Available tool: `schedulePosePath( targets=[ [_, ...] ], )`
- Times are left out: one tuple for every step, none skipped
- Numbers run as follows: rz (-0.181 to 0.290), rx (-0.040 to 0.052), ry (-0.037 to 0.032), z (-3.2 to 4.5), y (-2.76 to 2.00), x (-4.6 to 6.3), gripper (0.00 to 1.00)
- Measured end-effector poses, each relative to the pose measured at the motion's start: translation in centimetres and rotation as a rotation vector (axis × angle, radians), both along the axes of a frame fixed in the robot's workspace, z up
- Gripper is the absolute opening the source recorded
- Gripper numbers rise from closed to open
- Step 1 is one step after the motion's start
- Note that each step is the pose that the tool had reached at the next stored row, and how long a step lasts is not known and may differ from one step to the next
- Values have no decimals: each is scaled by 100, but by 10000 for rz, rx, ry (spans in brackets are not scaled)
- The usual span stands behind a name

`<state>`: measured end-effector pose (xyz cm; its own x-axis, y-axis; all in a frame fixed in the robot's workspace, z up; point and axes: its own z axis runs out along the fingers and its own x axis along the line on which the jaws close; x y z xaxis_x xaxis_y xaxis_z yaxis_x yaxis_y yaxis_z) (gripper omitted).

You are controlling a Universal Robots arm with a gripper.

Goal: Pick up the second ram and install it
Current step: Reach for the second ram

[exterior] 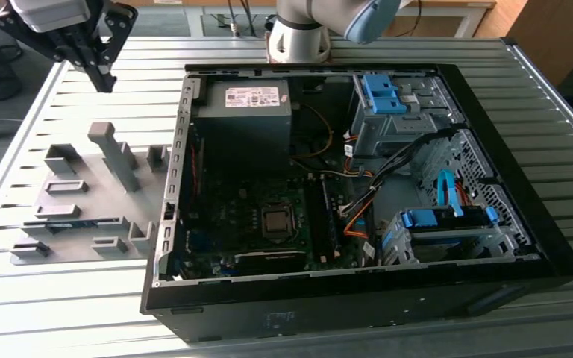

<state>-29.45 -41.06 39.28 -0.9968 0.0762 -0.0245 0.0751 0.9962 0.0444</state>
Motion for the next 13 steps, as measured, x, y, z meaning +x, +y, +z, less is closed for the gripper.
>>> schedulePosePath(
  targets=[
    [0, 0, 1, 0, 0, -14, 10],
    [0, 0, 1, 0, 0, -30, 10],
    [0, 0, 0, 0, 0, -43, 10],
    [0, 0, 0, 0, 0, -54, 10],
    [-1, 0, 1, 0, 0, -62, 10],
    [-1, 1, 0, 0, 0, -63, 10],
    [0, 0, 0, 0, 0, -63, 10],
    [0, 0, 1, 0, 0, -64, 10],
    [0, 0, 0, 0, 0, -65, 10],
    [0, 0, 0, 0, 0, -65, 10],
    [0, 0, 0, 0, 0, -65, 10],
    [-1, 0, 1, 0, 0, -68, 10],
    [-2, 0, 1, 0, 0, -73, 10]
  ],
)
